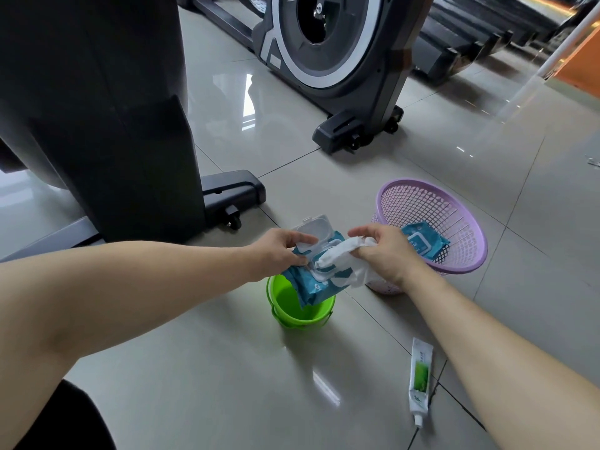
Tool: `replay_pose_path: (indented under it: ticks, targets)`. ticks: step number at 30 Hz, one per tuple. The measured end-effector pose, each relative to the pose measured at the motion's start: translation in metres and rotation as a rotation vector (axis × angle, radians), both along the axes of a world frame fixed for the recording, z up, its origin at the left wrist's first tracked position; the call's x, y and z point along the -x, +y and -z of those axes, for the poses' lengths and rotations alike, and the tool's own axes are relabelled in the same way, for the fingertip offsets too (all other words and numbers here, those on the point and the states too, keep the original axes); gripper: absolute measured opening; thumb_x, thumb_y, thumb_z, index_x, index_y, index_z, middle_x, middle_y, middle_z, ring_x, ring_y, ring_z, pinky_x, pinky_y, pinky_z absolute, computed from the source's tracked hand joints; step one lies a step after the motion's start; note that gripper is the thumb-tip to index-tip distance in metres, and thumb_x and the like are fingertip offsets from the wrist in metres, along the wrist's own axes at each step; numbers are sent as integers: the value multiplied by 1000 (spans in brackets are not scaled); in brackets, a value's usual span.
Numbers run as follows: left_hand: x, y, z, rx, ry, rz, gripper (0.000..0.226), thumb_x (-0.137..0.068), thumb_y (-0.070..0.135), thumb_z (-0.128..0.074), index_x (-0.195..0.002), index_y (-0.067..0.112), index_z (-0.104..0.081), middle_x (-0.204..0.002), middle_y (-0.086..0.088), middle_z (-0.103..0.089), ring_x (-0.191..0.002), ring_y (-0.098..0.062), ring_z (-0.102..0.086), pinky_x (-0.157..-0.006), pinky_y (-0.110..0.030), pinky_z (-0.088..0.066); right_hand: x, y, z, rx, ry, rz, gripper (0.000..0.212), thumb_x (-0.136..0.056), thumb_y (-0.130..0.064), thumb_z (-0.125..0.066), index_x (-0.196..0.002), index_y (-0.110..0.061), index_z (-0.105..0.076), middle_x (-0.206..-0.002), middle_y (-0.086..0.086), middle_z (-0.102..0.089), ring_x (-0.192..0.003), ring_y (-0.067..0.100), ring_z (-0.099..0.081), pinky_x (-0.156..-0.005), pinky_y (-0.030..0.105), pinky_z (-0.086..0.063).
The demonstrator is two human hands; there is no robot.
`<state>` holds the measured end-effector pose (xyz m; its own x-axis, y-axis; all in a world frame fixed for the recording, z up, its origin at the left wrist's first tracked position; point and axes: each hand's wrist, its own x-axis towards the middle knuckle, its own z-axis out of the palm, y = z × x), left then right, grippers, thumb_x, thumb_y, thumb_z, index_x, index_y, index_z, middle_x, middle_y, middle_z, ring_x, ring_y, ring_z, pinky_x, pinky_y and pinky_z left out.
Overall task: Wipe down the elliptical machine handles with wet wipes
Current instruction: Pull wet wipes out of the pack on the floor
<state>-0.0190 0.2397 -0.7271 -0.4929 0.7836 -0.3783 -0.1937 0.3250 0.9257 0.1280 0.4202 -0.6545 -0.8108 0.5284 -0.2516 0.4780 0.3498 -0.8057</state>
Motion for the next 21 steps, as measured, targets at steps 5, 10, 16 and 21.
replay_pose_path:
  ticks: [5,10,16,21]
  targets:
    - [5,-1,-1,0,22,12,51,-89,-7,-72,-133,18,-67,-124,0,-71,-90,-12,-73,-80,-23,-61,4,1,-8,-10,-28,-17,39,-86,-8,-81,-123,-13,-71,-107,1,-73,-90,11,-71,-70,18,-58]
    - [10,-4,-5,-3,28,20,50,-90,-6,-72,-132,19,-68,-120,3,-70,-89,-11,-72,-76,-22,-61,3,3,-24,16,-133,-89,43,-81,-8,-81,-120,-23,-73,-109,0,-73,-91,13,-72,-65,19,-57]
    - [15,-6,-7,15,62,31,50,-89,-5,-72,-132,21,-69,-123,5,-69,-96,-13,-73,-82,-25,-61,-2,7,-38,-23,-166,-70,34,-74,-5,-74,-102,-23,-79,-101,4,-76,-80,18,-69,-56,23,-54]
    - [20,-10,-9,30,78,49,47,-90,-5,-71,-128,23,-70,-124,4,-69,-104,-18,-72,-86,-28,-61,-2,2,-42,-22,-89,-15,31,-81,4,-66,-95,-18,-80,-95,5,-77,-74,16,-71,-57,25,-55]
